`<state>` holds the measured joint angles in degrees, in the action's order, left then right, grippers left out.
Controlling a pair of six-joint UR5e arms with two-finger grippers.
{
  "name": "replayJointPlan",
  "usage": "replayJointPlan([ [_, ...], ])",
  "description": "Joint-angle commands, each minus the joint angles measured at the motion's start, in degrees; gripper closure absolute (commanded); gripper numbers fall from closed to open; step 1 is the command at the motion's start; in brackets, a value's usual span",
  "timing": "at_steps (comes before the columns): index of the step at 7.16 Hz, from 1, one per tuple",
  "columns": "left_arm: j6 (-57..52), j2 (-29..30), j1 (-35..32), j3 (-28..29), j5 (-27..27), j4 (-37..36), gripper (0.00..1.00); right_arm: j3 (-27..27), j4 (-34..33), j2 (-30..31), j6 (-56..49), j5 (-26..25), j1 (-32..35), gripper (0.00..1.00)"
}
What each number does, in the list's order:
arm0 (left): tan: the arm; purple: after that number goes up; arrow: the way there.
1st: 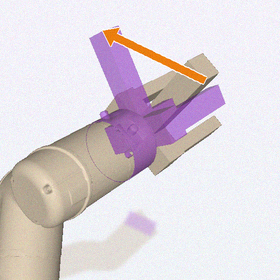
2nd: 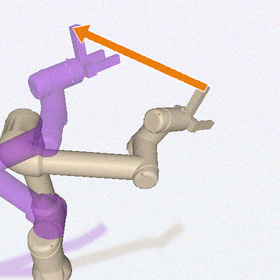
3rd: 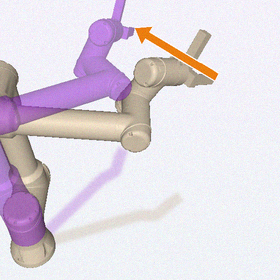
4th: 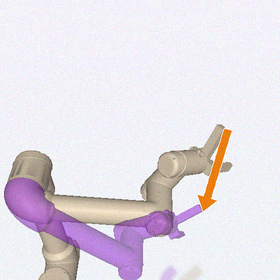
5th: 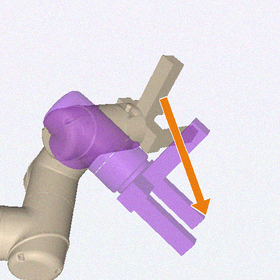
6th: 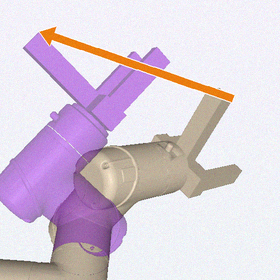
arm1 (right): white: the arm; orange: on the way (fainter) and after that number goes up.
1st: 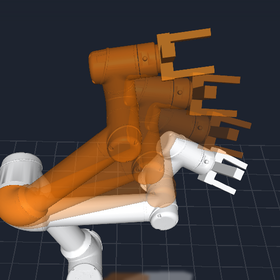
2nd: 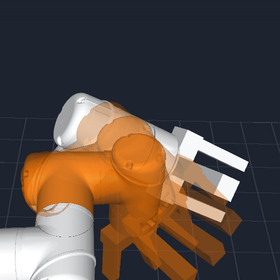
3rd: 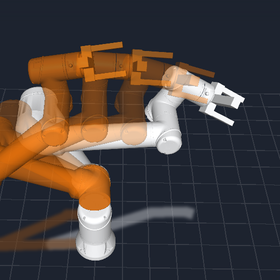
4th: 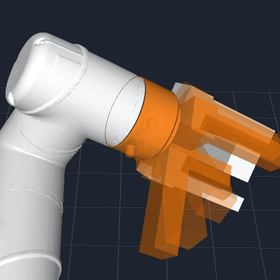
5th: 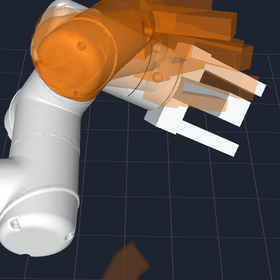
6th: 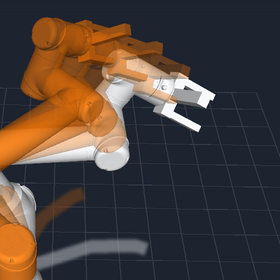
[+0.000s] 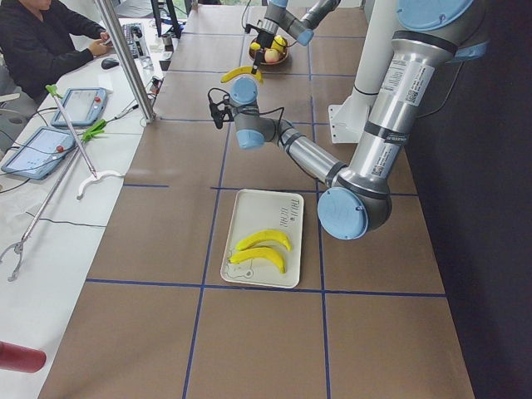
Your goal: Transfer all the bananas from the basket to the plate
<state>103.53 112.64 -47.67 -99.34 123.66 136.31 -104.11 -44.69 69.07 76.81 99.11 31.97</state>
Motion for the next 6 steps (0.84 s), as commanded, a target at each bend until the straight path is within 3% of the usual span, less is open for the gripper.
replayJointPlan([
  [1,12.25,6.86,7.04,0.02,-8.93,1.85,0.01,0.14,-0.22,-3.50,0.44,-7.51,-7.34,0.99],
  [3,13.10,11.61,12.75,2.64,-16.93,1.41,0.02,-0.12,-0.22,-3.59,0.44,-8.84,-8.23,0.99],
  [6,13.01,14.00,13.04,6.78,-17.05,1.59,0.02,-0.91,-0.22,-3.59,0.53,-9.02,-8.68,0.99],
])
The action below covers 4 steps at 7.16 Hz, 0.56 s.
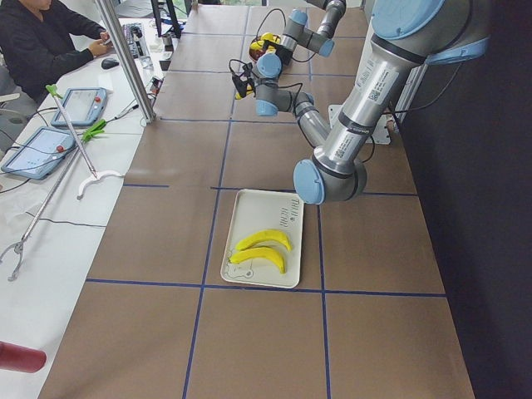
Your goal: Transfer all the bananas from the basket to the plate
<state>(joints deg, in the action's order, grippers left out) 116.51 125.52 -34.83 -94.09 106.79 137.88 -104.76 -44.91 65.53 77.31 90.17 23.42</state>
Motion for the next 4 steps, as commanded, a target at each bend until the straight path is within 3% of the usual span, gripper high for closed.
replayJointPlan([
  [1,0.03,2.87,0.20,3.63,-0.27,0.02,0.02,-0.61,0.00,0.04,0.03,-0.43,-0.22,0.99],
  [3,0.03,3.24,1.25,4.44,-0.27,0.02,0.02,-0.97,0.00,0.04,0.03,-0.52,-0.31,0.99],
  [4,0.03,3.24,1.61,4.44,-0.27,0.02,0.14,-0.97,0.00,0.04,-0.06,-0.52,-0.31,0.99],
])
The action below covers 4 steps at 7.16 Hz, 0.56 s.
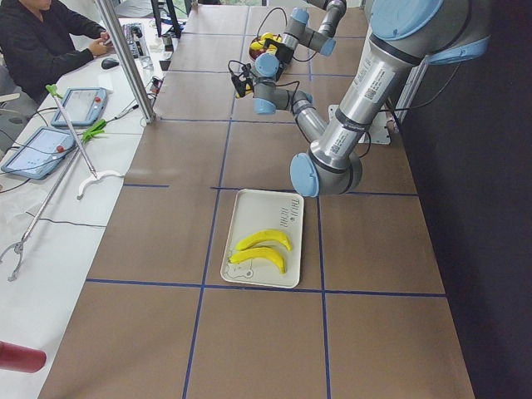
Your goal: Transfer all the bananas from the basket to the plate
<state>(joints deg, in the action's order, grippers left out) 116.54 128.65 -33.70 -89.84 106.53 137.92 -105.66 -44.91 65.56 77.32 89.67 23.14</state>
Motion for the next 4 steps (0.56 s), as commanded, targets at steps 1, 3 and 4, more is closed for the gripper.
replayJointPlan([
  [1,-0.44,-0.06,0.48,0.19,0.08,0.07,0.84,-0.16,0.00,0.18,-0.07,-0.02,-0.11,0.99],
  [3,-0.44,-0.24,0.13,0.19,0.26,0.16,1.00,-0.42,0.09,0.36,-0.07,-0.02,-0.38,0.94],
  [4,-0.35,-0.15,-0.13,0.19,0.34,-0.02,1.00,-1.29,-0.26,0.44,1.24,-0.02,-1.16,0.01],
])
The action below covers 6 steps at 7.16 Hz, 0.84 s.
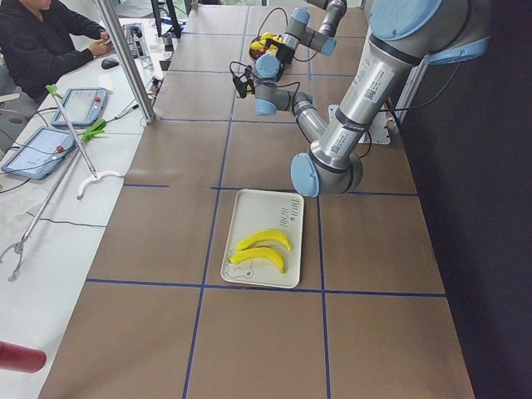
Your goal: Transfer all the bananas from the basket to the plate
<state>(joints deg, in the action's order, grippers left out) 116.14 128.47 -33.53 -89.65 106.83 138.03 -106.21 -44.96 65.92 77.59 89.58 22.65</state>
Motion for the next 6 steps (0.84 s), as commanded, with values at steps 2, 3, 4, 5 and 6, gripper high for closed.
replayJointPlan([
  [2,-0.03,-0.06,-0.75,0.01,0.22,-0.13,1.00,-1.28,-0.57,-0.36,3.80,0.06,-0.68,0.00],
  [3,-0.21,-0.23,-1.19,0.18,0.22,-0.13,1.00,-1.98,-0.66,-0.18,3.80,0.24,-0.68,0.00],
  [4,-1.34,-0.84,-1.80,0.18,1.18,-0.22,1.00,-3.12,-0.83,0.17,3.71,0.76,-0.42,0.00],
  [5,-3.35,-2.33,-3.89,0.09,5.88,-0.74,1.00,-3.74,-0.84,0.43,3.71,0.94,-0.07,0.00],
  [6,-4.33,-5.65,-7.31,-0.17,11.59,-0.92,1.00,-4.53,-1.27,1.30,3.71,2.07,0.89,0.00],
])
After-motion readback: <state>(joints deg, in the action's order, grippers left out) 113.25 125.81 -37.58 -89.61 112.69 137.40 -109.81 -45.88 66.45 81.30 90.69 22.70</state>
